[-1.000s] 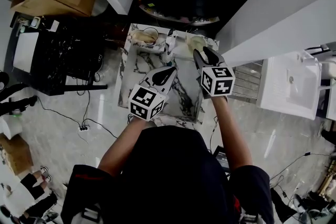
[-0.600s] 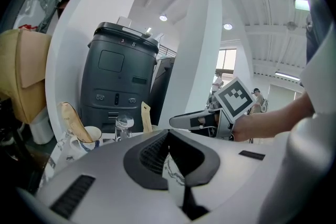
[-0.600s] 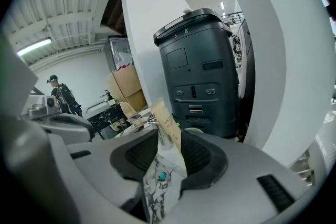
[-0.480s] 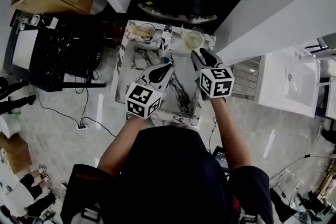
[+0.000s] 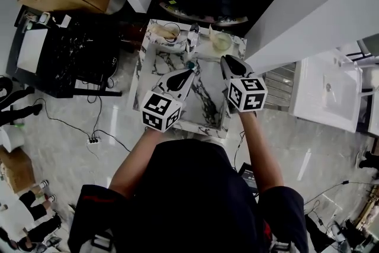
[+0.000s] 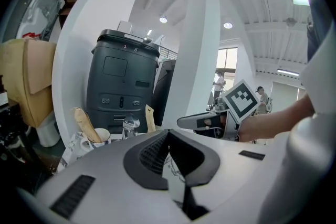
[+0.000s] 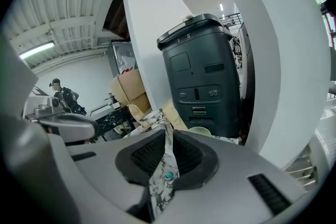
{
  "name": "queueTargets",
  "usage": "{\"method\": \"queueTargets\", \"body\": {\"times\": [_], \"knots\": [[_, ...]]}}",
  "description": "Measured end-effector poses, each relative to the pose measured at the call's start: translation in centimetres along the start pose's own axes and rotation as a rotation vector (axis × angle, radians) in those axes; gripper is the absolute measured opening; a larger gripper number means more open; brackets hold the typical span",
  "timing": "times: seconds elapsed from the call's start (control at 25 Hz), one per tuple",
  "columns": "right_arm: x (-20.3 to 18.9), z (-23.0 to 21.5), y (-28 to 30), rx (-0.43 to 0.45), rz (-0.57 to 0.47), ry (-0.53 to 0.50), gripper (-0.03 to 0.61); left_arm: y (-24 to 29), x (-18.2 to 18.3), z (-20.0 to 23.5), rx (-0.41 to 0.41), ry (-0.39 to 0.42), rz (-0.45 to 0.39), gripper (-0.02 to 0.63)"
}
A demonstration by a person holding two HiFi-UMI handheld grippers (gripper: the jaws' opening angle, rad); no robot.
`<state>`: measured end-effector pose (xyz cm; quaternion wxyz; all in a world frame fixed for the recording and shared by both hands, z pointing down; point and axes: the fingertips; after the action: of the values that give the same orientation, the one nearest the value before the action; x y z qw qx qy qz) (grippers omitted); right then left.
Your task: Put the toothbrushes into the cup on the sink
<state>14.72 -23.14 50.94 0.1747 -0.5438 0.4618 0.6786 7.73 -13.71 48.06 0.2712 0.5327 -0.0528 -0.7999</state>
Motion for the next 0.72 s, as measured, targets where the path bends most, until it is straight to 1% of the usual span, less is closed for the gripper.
{"method": "queueTargets", "body": {"times": [0.24,0.4,0.6,0.72], "knots": [[0.4,1.8,-0.8,-0.006,-0.006,-0.004,0.049,-2.5,0.6,0.3,-0.013,-0.009,-0.023,0.014],[1.4,3.4,-1.4,-0.013,-0.022,-0.008,0.041,-4.1,1.2,1.1,-0.007,0.003,-0.027,0.014],[2.5,5.6,-3.1,-0.037,-0.044,-0.008,0.038,-6.6,1.1,0.3,-0.043,0.033,-0.023,0.014],[2.8,7.3,-4.1,-0.05,-0.057,-0.013,0.037,-8.1,1.1,0.5,-0.051,0.043,-0.03,0.014]]}}
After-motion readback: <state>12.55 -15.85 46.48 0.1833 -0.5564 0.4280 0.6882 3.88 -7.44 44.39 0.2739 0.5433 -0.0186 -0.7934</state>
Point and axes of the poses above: the fingertips, and each gripper's own axes: y forward along the fingers, z to its left, x out of its top, and after that the axes turned 15 degrees about -y, right-handed
